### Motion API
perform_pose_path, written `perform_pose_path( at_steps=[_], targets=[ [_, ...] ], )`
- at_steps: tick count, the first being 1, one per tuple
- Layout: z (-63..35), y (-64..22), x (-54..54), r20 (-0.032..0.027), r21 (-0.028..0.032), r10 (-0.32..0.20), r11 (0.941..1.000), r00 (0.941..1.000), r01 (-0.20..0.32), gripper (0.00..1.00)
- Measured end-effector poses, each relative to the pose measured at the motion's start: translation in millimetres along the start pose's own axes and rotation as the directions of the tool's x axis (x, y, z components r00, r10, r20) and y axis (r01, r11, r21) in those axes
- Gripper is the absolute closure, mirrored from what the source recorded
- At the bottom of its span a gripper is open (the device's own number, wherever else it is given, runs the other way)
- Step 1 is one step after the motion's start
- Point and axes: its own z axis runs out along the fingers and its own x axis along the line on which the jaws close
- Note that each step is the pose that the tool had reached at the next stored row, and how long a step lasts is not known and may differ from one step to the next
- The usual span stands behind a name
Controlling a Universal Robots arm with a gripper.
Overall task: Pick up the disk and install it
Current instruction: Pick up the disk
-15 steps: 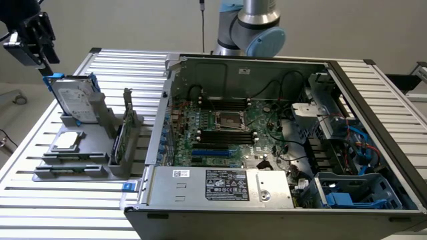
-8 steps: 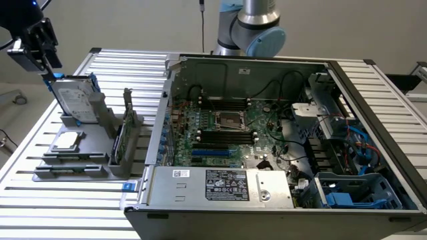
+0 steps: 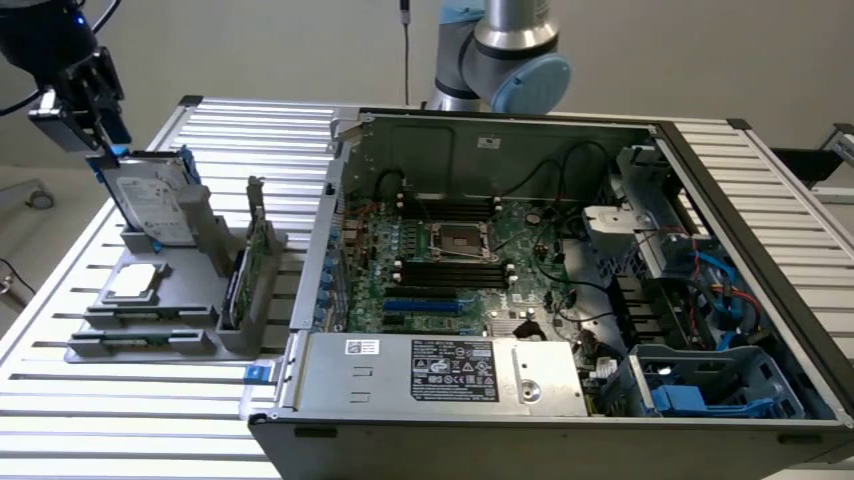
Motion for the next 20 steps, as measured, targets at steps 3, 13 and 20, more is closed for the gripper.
perform_pose_path(
  at_steps=[3, 13, 20],
  targets=[
    [6.1, -0.6, -5.3, -0.0004, 0.0003, 0.000, 1.0000, 1.0000, 0.000, 0.46],
    [24.1, 6.5, -8.6, -0.0124, -0.0015, 0.006, 1.0000, 0.9999, -0.006, 0.46],
    [31.8, 3.8, -7.9, -0.0133, -0.0005, 0.024, 0.9997, 0.9996, -0.024, 0.46]
  ],
)
